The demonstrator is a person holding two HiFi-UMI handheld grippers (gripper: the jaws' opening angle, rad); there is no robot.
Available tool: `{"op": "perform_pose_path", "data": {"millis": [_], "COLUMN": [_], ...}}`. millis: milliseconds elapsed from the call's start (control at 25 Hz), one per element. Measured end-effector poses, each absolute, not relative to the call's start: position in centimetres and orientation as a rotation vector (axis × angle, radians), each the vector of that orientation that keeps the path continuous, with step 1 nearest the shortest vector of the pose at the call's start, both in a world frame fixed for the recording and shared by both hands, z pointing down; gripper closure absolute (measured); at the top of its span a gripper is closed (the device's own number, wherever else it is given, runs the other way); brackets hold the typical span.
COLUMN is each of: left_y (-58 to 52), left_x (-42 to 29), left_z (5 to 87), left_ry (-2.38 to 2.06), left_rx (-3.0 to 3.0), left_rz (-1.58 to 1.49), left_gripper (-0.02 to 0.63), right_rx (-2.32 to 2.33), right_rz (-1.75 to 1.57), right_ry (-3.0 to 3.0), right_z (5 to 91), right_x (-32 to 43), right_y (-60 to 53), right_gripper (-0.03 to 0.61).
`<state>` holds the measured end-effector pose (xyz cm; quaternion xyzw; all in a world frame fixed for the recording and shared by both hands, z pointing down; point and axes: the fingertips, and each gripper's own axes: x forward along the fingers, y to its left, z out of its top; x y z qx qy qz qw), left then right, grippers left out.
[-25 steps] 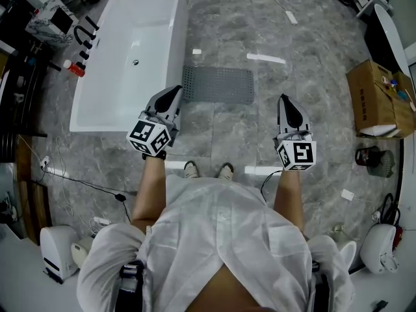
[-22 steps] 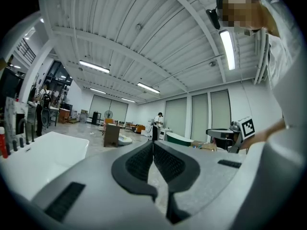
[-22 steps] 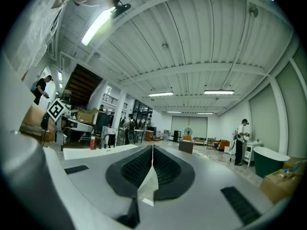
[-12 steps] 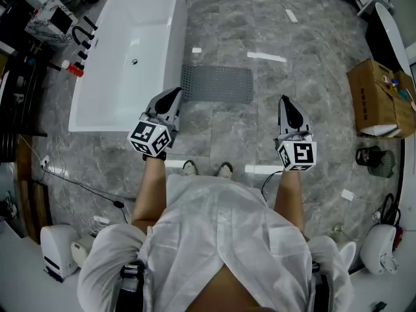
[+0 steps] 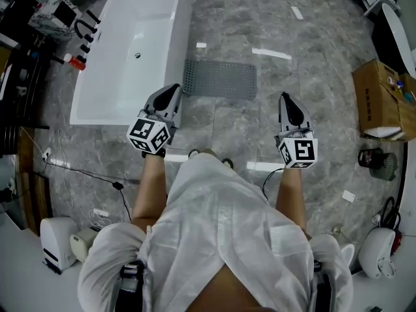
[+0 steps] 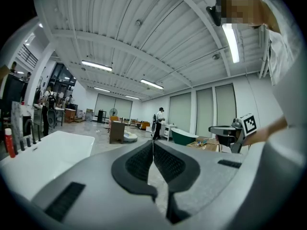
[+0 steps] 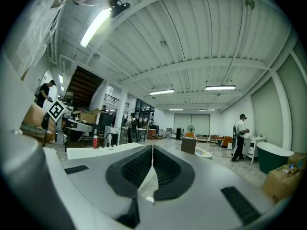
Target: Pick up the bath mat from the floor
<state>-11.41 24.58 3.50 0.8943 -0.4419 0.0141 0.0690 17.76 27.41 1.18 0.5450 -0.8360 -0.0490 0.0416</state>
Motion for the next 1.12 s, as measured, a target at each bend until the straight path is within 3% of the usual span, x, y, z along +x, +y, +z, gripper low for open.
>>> {"op": "perform_pose_path", "data": {"millis": [1120], "left_y": [2.0], "left_x": [-15.6], "left_z": [9.5], "left_ry": [-1.392], "left_rx": [2.575], "left_rz": [0.131], "left_gripper": [0.601], "right_rx": [1.693], "right_rz": [-0.027], "right_ry": [-2.467], "right_z": [5.7], "right_x": [15.1], "right_y": [5.7], "right_gripper": [0.548]}}
